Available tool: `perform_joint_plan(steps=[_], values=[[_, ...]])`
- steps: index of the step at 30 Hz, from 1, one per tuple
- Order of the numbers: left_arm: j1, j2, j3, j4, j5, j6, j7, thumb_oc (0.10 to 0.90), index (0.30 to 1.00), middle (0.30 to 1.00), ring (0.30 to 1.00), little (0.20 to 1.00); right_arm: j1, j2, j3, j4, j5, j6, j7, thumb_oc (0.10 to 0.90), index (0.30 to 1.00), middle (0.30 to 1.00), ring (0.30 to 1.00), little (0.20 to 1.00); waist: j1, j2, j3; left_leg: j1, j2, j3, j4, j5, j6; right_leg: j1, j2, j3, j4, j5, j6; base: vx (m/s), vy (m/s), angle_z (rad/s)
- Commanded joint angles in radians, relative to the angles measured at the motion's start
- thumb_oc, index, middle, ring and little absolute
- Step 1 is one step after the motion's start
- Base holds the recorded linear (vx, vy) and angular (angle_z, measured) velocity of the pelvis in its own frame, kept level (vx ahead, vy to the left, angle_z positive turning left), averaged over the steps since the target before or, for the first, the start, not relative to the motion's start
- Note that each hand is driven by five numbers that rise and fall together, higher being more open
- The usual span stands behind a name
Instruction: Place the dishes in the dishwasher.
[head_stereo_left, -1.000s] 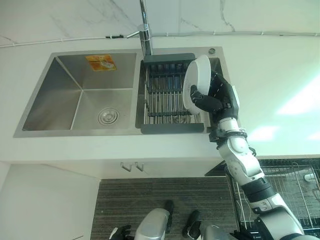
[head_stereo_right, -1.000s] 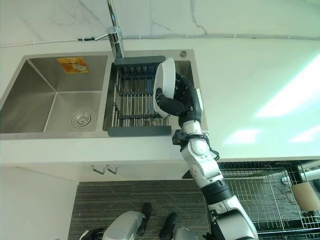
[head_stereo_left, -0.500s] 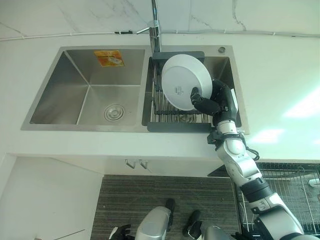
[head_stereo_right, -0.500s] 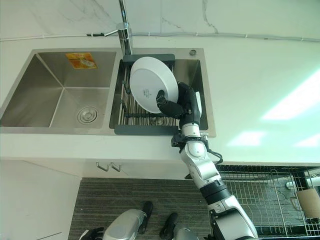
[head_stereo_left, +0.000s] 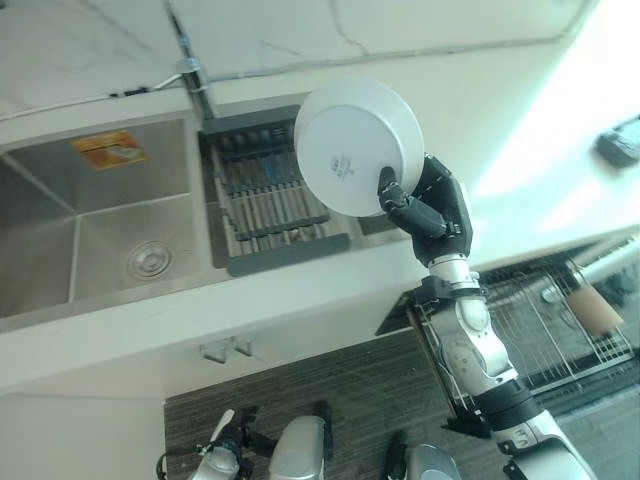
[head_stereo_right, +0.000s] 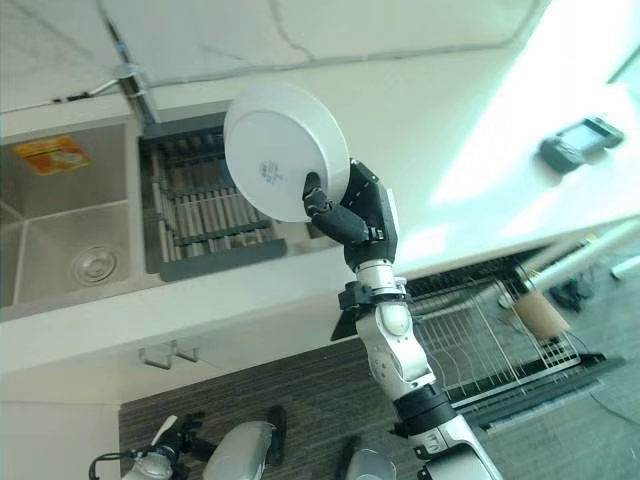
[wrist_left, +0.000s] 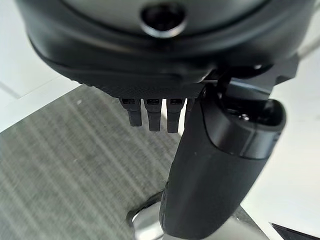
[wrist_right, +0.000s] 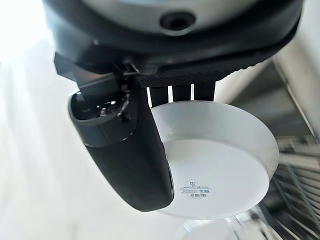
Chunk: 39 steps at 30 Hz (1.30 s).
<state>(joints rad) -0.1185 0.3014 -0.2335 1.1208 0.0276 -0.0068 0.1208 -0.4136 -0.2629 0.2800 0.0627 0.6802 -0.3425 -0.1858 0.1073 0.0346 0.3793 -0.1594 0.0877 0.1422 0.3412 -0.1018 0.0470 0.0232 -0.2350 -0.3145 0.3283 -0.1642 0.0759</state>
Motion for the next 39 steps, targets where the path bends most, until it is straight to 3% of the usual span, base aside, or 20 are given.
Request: perform_joint_plan(steps=[1, 3, 6, 8, 9, 16, 23, 30, 39], values=[[0.088, 0.019, -0.005, 0.033, -0.043, 0.016, 0.027, 0.800, 0.900, 0.900, 0.900, 0.900, -0.169, 0.019, -0.055, -0.222, -0.023, -0.146, -0.008, 0.400, 0.300, 0.300, 0.300, 0.300, 0.037, -0.039, -0.062, 0.069, -0.006, 0.002, -0.041, -0.082, -0.004, -0.033, 0.027, -0.006, -0.028, 0.020, 0.031, -0.26, -0.497, -0.79], [0.081, -0.005, -0.010, 0.044, -0.026, 0.033, 0.013, 0.800, 0.900, 0.900, 0.900, 0.900, -0.203, -0.010, -0.050, -0.263, -0.110, -0.103, -0.079, 0.400, 0.300, 0.300, 0.300, 0.300, 0.018, -0.039, -0.061, 0.054, 0.030, 0.019, -0.041, -0.059, -0.043, -0.072, 0.041, 0.011, -0.028, -0.001, 0.023, -0.20, -0.325, -0.75], [0.085, -0.035, -0.034, 0.061, -0.019, 0.026, 0.020, 0.800, 0.900, 0.900, 0.900, 0.900, -0.197, -0.044, -0.078, -0.295, -0.108, -0.089, -0.102, 0.400, 0.300, 0.300, 0.300, 0.300, -0.011, -0.031, -0.064, 0.041, 0.048, 0.024, -0.041, -0.050, -0.064, -0.089, 0.048, 0.022, -0.028, -0.007, 0.015, -0.09, -0.090, -0.52], [0.086, -0.043, -0.045, 0.065, -0.029, 0.028, 0.029, 0.800, 0.900, 0.900, 0.900, 0.900, -0.190, -0.058, -0.090, -0.301, -0.110, -0.102, -0.108, 0.400, 0.300, 0.300, 0.300, 0.300, -0.024, -0.028, -0.062, 0.036, 0.055, 0.027, -0.041, -0.046, -0.071, -0.094, 0.048, 0.024, -0.028, -0.008, 0.011, -0.04, -0.058, -0.21], [0.088, -0.048, -0.056, 0.069, -0.027, 0.027, 0.038, 0.800, 0.900, 0.900, 0.900, 0.900, -0.173, -0.072, -0.113, -0.306, -0.122, -0.139, -0.129, 0.400, 0.300, 0.300, 0.300, 0.300, -0.039, -0.025, -0.062, 0.031, 0.062, 0.030, -0.041, -0.042, -0.078, -0.099, 0.046, 0.022, -0.028, -0.007, 0.009, -0.03, -0.053, -0.10], [0.083, -0.039, -0.069, 0.051, -0.037, 0.035, 0.027, 0.800, 0.900, 0.900, 0.900, 0.900, -0.120, -0.127, -0.215, -0.309, -0.136, -0.174, -0.216, 0.400, 0.300, 0.300, 0.300, 0.300, -0.077, -0.010, -0.063, 0.000, 0.069, 0.025, -0.041, -0.036, -0.090, -0.129, 0.042, 0.034, -0.028, 0.001, 0.012, -0.02, -0.018, -0.04], [0.085, -0.035, -0.074, 0.018, -0.035, 0.052, 0.021, 0.800, 0.900, 0.900, 0.900, 0.900, -0.026, -0.158, -0.269, -0.267, -0.092, -0.155, -0.152, 0.400, 0.300, 0.300, 0.300, 0.300, -0.096, -0.002, -0.052, -0.020, 0.064, 0.008, -0.041, -0.035, -0.091, -0.146, 0.041, 0.044, -0.028, 0.005, 0.013, -0.01, -0.008, 0.05], [0.079, -0.025, -0.070, -0.024, -0.029, 0.041, 0.023, 0.800, 0.900, 0.900, 0.900, 0.900, 0.040, -0.170, -0.237, -0.117, -0.154, -0.196, -0.075, 0.400, 0.300, 0.300, 0.300, 0.300, -0.098, 0.001, -0.019, -0.030, 0.063, 0.007, -0.041, -0.031, -0.090, -0.154, 0.034, 0.039, -0.028, 0.011, 0.017, 0.00, 0.000, 0.00], [0.048, -0.010, -0.101, -0.082, 0.004, 0.035, 0.027, 0.800, 0.900, 0.900, 0.900, 0.900, 0.081, -0.193, -0.235, 0.013, -0.218, -0.181, -0.073, 0.400, 0.300, 0.300, 0.300, 0.300, -0.110, 0.011, 0.004, -0.053, 0.057, -0.007, -0.041, -0.023, -0.095, -0.167, 0.040, 0.045, -0.028, 0.012, 0.016, 0.00, 0.010, 0.01]])
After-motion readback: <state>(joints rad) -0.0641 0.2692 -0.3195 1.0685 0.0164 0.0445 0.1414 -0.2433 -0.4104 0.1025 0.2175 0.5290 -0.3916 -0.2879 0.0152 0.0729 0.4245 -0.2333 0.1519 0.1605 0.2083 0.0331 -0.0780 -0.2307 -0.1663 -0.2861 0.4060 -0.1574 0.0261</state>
